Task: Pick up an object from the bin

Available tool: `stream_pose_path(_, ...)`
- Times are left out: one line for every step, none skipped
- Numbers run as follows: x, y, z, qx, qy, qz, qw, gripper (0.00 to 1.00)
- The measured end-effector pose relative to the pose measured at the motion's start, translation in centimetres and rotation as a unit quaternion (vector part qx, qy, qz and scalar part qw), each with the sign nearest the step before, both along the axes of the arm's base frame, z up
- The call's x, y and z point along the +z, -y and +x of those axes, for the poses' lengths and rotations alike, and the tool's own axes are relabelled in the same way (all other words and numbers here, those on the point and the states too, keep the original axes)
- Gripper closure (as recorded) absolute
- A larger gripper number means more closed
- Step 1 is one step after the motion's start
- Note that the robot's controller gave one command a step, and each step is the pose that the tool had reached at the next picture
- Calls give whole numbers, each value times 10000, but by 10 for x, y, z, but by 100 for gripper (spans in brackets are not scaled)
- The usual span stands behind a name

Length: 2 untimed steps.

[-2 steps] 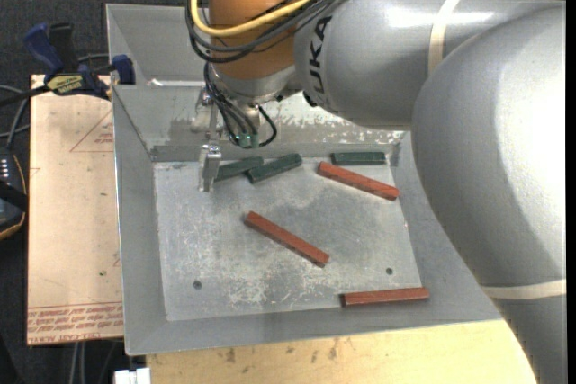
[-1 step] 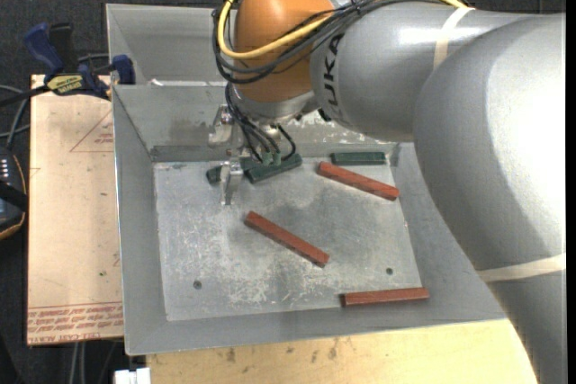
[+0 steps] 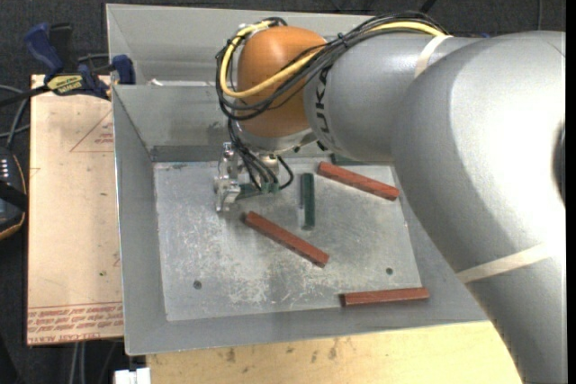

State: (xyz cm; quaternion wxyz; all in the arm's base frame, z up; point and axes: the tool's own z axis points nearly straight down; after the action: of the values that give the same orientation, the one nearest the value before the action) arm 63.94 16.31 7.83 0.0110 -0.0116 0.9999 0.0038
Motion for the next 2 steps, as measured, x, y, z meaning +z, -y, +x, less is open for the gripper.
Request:
stream_pose_path(0,0,0,-2,0,0,10000,100)
stream_pose_path(30,1,-6,-133,-116,-32,9998,100)
